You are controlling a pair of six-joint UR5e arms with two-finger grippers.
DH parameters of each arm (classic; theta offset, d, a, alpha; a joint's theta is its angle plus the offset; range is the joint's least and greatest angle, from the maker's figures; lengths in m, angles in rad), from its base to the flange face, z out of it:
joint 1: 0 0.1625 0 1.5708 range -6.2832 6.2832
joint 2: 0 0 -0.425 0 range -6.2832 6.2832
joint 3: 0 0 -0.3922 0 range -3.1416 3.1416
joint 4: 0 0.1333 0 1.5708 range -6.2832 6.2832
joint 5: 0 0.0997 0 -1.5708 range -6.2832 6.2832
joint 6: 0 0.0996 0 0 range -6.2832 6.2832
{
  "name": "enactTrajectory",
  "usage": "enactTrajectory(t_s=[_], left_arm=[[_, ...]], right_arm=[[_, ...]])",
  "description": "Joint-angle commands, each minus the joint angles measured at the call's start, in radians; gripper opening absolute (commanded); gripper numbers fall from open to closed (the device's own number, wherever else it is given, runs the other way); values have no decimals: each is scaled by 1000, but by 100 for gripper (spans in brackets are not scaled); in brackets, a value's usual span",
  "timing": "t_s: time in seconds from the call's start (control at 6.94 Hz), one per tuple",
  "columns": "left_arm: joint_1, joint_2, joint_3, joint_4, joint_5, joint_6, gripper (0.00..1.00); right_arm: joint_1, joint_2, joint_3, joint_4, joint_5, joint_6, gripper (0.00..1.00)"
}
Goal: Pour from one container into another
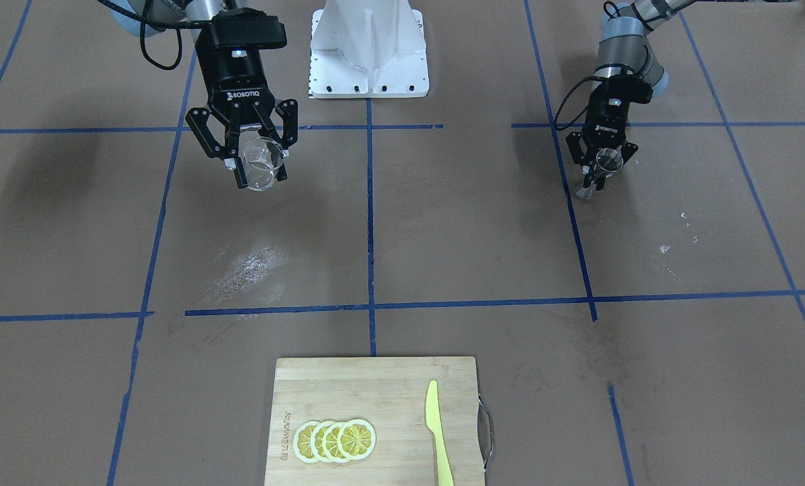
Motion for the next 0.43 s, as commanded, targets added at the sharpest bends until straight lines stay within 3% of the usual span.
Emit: enactTrajectory(t_s=[0.0, 0.29], left_arm=[[6, -1, 13, 0, 0, -1, 2], [9, -9, 15, 0, 0, -1, 10]], right_arm=[[0, 0, 0, 0, 0, 0, 0], [0, 0, 0, 0, 0, 0, 0]])
